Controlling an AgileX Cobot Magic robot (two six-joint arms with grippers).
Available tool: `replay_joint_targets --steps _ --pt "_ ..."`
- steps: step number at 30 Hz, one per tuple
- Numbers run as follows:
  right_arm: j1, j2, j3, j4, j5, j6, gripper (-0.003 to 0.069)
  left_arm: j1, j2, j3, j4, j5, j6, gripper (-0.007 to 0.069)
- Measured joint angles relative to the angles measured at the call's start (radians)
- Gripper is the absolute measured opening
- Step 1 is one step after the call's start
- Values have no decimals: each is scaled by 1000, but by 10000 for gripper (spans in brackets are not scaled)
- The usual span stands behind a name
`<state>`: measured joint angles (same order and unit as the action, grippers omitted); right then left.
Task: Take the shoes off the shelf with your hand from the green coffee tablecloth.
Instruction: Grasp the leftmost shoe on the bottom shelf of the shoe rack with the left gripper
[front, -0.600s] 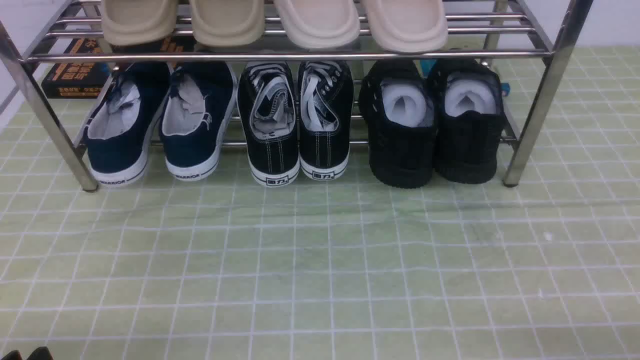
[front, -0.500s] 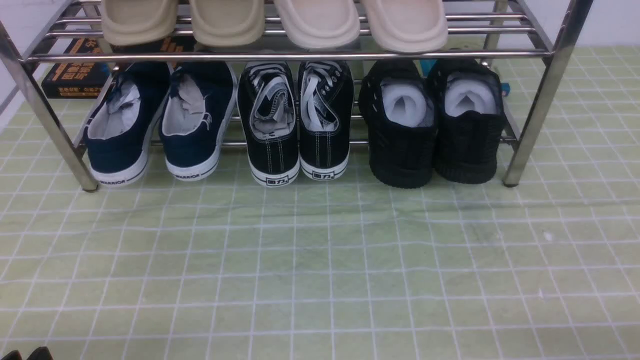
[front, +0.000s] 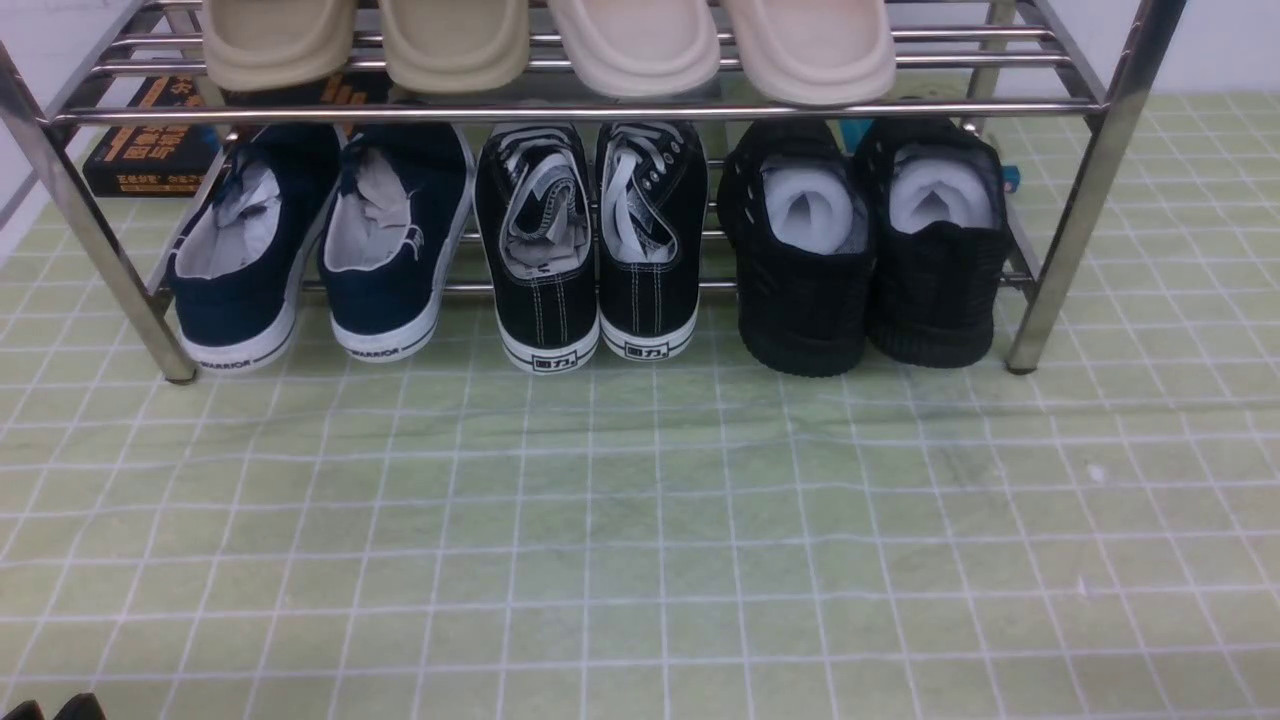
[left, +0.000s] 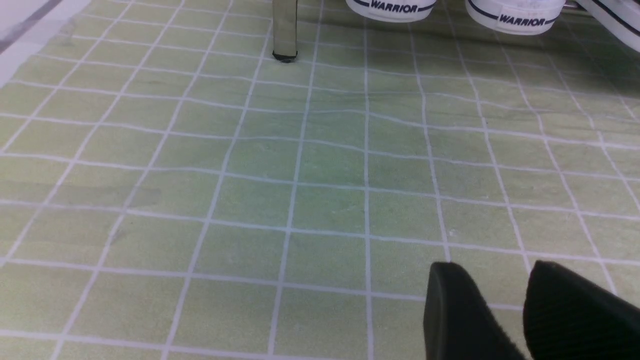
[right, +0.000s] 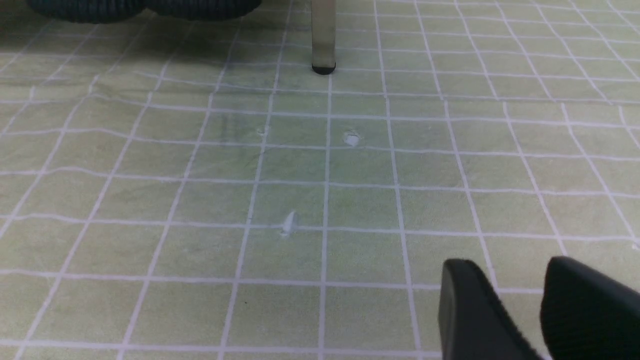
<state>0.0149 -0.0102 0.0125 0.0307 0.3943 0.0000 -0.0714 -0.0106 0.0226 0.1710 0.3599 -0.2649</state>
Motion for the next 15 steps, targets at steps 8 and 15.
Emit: replay_joint_targets --steps 8,15 --pt "0 0 0 0 0 0 239 0 0 0 54 2 0 239" --pt "0 0 0 0 0 0 239 0 0 0 120 7 0 239"
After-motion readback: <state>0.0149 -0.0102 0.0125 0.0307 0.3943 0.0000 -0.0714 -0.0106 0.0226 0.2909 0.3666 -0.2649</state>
